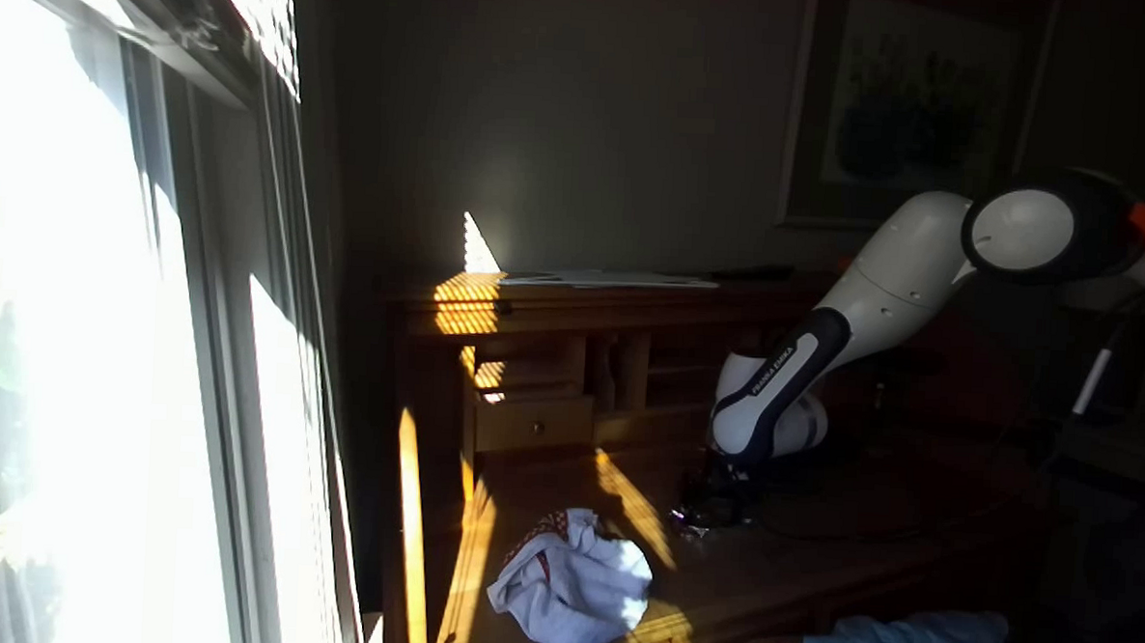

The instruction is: Put the foil in the drawer

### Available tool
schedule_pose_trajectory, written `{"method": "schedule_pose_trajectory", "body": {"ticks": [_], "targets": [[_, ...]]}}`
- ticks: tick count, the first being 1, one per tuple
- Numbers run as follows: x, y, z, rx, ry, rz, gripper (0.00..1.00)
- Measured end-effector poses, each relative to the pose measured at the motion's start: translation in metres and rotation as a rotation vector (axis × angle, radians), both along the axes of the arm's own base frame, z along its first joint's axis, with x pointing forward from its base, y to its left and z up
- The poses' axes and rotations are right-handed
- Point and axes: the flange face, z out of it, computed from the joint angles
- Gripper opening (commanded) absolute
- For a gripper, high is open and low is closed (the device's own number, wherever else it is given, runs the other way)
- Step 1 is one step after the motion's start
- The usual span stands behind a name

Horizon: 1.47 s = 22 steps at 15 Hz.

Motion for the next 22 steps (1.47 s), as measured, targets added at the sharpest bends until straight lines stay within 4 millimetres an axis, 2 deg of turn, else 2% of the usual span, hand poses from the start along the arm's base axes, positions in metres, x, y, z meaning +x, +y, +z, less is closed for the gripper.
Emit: {"method": "schedule_pose_trajectory", "body": {"ticks": [1,2,11,13,22], "targets": [[0.001,0.000,-0.001,0.000,0.000,0.001,0.75],[0.001,0.000,-0.001,-0.001,0.000,0.002,0.70],[0.008,0.010,0.004,0.003,-0.015,0.019,0.04],[0.009,0.014,0.005,0.003,-0.015,0.025,0.00],[0.011,0.039,0.007,-0.025,-0.004,-0.050,0.00]]}}
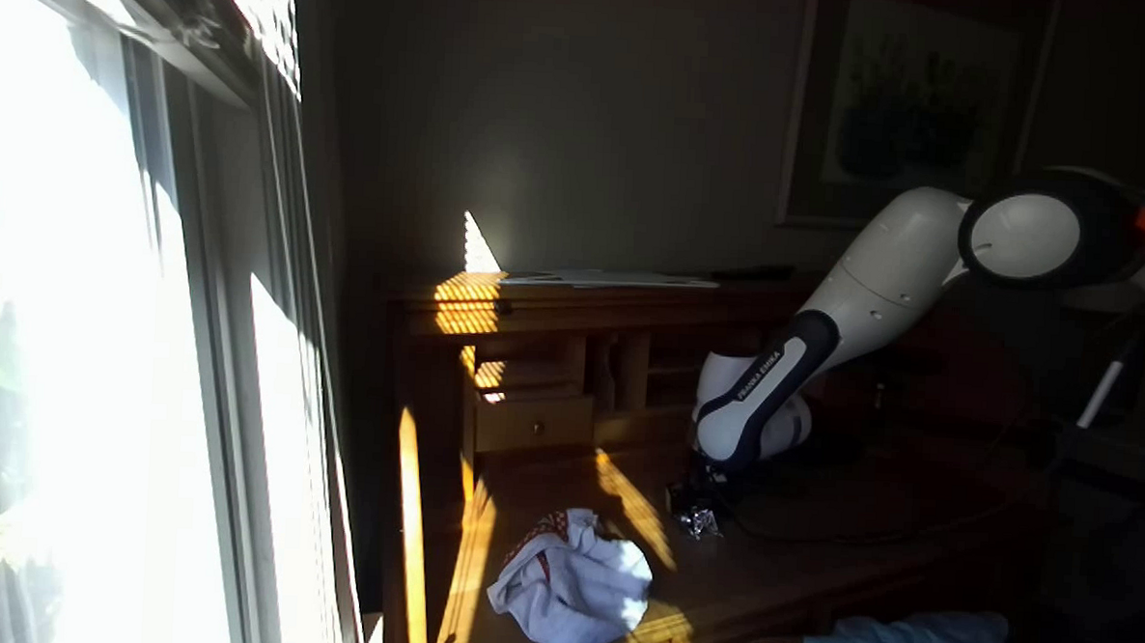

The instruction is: Put the foil in the drawer

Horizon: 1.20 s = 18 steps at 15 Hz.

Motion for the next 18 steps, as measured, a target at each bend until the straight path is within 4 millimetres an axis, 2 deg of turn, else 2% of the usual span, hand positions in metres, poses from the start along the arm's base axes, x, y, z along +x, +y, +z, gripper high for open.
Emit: {"method": "schedule_pose_trajectory", "body": {"ticks": [5,8,10,13,18], "targets": [[0.003,0.015,0.007,0.004,0.001,-0.079,0.00],[0.010,0.018,0.023,0.018,-0.021,-0.130,0.00],[0.016,0.019,0.044,0.031,-0.040,-0.163,0.00],[0.022,0.025,0.088,0.059,-0.085,-0.200,0.00],[0.026,0.056,0.160,0.126,-0.190,-0.246,0.00]]}}
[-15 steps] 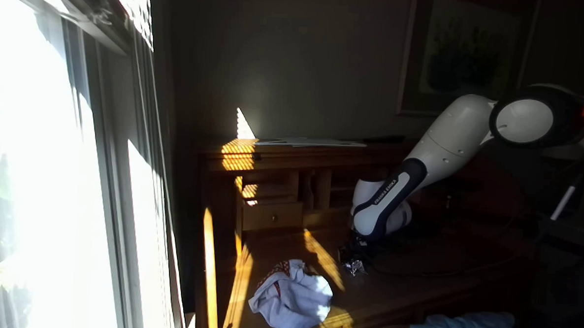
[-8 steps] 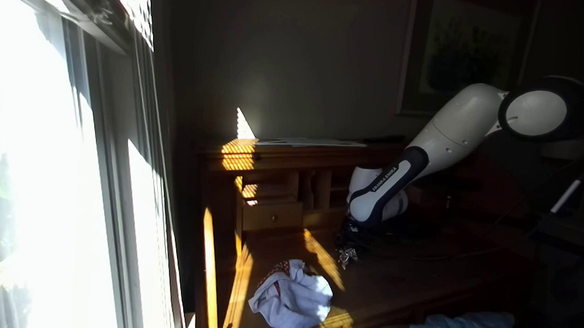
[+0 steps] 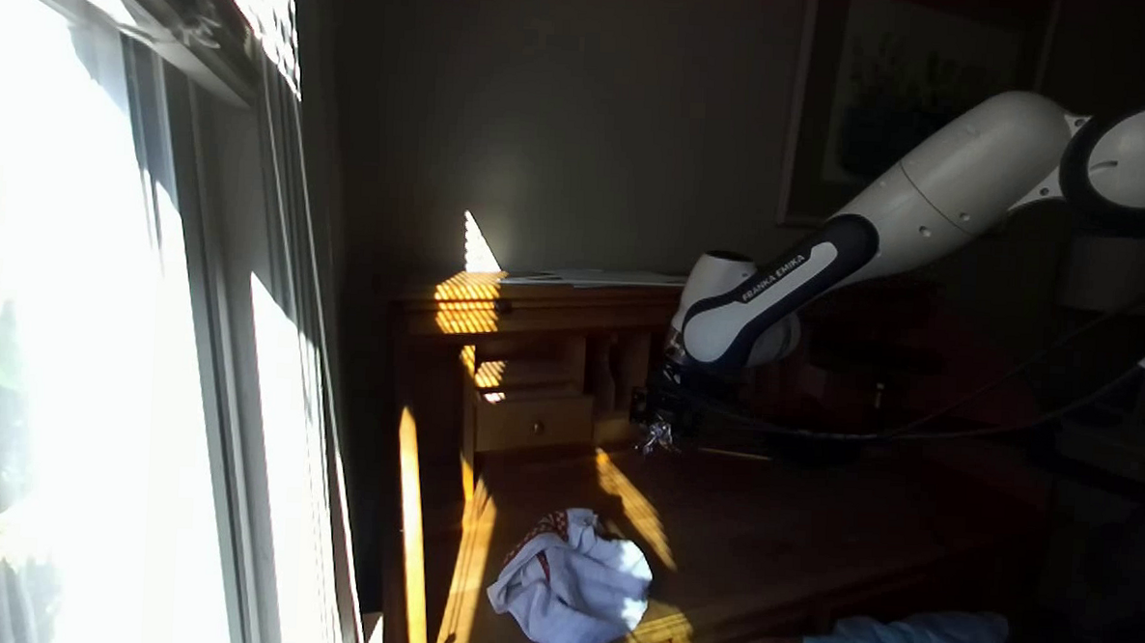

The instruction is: Put the foil in the drawer

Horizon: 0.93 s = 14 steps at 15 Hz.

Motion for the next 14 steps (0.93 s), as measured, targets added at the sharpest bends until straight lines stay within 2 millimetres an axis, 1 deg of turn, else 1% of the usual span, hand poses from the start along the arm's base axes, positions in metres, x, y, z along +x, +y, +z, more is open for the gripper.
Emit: {"method": "schedule_pose_trajectory", "body": {"ticks": [4,9,12,14], "targets": [[-0.002,0.027,0.038,0.022,-0.059,0.015,0.00],[-0.013,0.059,0.083,0.052,-0.158,0.071,0.00],[-0.015,0.070,0.105,0.051,-0.244,0.099,0.00],[-0.014,0.073,0.111,0.053,-0.287,0.103,0.00]]}}
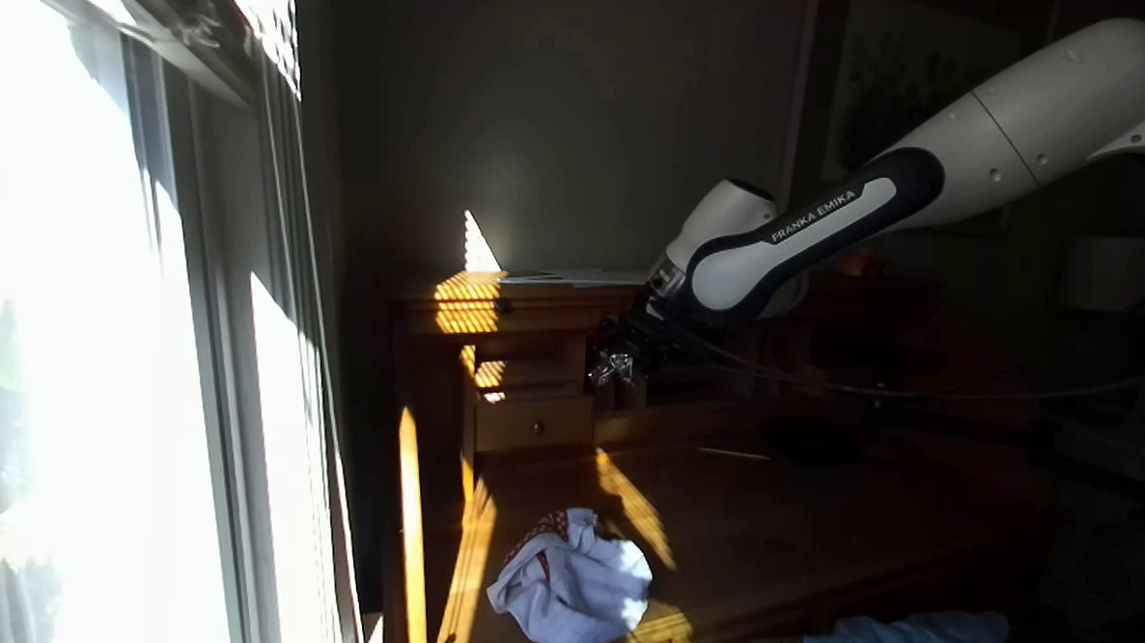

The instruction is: Put the foil in the drawer

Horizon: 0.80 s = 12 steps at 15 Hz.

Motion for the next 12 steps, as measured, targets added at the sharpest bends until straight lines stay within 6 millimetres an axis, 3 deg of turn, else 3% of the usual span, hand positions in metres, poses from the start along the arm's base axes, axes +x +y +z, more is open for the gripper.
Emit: {"method": "schedule_pose_trajectory", "body": {"ticks": [4,12], "targets": [[0.005,0.001,-0.001,0.006,-0.076,-0.001,0.00],[0.025,-0.008,-0.044,-0.033,-0.241,-0.004,0.00]]}}
